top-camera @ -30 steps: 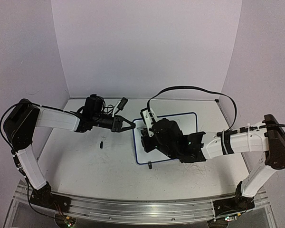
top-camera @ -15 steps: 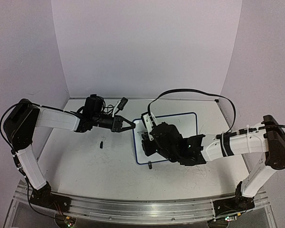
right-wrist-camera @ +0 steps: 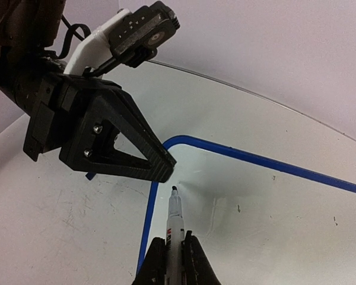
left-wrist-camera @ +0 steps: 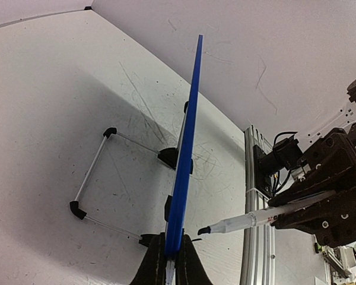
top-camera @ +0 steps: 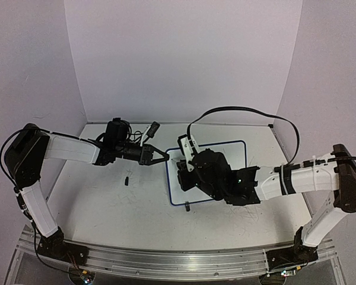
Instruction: Write a sentence on the whiteboard
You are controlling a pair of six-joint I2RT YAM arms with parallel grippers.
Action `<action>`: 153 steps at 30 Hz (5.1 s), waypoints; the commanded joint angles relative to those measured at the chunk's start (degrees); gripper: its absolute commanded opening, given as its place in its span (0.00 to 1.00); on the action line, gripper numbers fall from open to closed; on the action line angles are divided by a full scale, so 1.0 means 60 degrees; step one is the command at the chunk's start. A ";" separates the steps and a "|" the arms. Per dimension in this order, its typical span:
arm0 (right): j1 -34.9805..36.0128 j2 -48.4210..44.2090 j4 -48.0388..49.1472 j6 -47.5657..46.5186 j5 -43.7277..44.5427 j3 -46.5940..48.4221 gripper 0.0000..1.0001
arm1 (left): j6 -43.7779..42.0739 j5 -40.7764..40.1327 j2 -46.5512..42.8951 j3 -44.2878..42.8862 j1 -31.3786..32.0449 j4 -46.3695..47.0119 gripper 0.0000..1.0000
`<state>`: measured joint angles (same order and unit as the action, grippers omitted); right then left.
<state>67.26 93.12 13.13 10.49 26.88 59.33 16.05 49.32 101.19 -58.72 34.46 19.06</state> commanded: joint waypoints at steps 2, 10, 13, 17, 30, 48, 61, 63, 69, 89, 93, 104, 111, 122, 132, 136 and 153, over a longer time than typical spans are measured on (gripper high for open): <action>-0.0062 -0.0049 0.0333 -0.0208 0.0354 0.0360 0.00 | -0.0098 0.0019 -0.0367 0.0094 0.0028 -0.0158 0.00; -0.0177 0.0122 0.0570 -0.0325 0.0218 0.0443 0.00 | -0.0086 0.0050 -0.0332 0.0068 0.0027 -0.0159 0.00; -0.0188 0.0231 0.0606 -0.0354 0.0173 0.0497 0.00 | -0.0084 0.0049 -0.0350 0.0066 0.0028 -0.0155 0.00; -0.0194 0.0339 0.0609 -0.0339 0.0253 0.0511 0.00 | -0.0083 0.0059 -0.0356 0.0068 0.0028 -0.0158 0.00; -0.0189 0.0551 0.0398 -0.0128 0.0518 0.0350 0.00 | -0.0083 0.0085 -0.0394 0.0073 0.0030 -0.0158 0.00; -0.0186 0.0570 -0.0020 0.0393 0.0568 0.0072 0.00 | -0.0068 0.0077 -0.0395 0.0049 0.0029 -0.0158 0.00; -0.0152 0.0484 -0.0108 0.0735 0.0375 -0.0209 0.00 | -0.0058 0.0068 -0.0388 0.0046 0.0029 -0.0159 0.00; -0.0137 0.0476 -0.0122 0.0774 0.0370 -0.0243 0.00 | -0.0054 0.0067 -0.0385 0.0043 0.0029 -0.0159 0.00; -0.0100 0.0502 -0.0146 0.0885 0.0345 -0.0316 0.00 | -0.0054 0.0061 -0.0387 0.0040 0.0026 -0.0155 0.00; 0.0142 0.0561 -0.0372 0.1435 0.0114 -0.0503 0.00 | -0.0068 0.0062 -0.0405 0.0053 0.0028 -0.0154 0.00; 0.0142 -0.0236 0.0418 0.1121 -0.0391 -0.0676 0.00 | -0.0068 0.0064 -0.0372 0.0033 0.0028 -0.0159 0.00; -0.0075 -0.0460 0.0663 0.0162 -0.0197 -0.0243 0.00 | -0.0054 0.0015 -0.0356 0.0040 0.0029 -0.0156 0.00; -0.0076 0.0023 0.0613 -0.0224 0.0089 0.0216 0.00 | -0.0068 0.0009 -0.0385 0.0052 0.0029 -0.0158 0.00; -0.0077 0.0302 0.0482 -0.0342 0.0566 0.0291 0.00 | -0.0061 0.0027 -0.0400 0.0027 0.0029 -0.0157 0.00; -0.0074 0.0495 0.0478 -0.0371 0.0426 0.0398 0.00 | -0.0054 0.0044 -0.0407 0.0030 0.0028 -0.0157 0.00; -0.0075 0.0553 0.0476 -0.0371 0.0569 0.0426 0.00 | -0.0054 0.0053 -0.0404 0.0023 0.0028 -0.0156 0.00; -0.0063 0.0662 -0.0390 0.0241 0.0663 0.0226 0.00 | -0.0057 0.0064 -0.0429 0.0017 0.0029 -0.0159 0.00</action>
<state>66.99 96.01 13.60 10.24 29.39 59.90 16.24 49.00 101.19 -58.72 34.46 19.03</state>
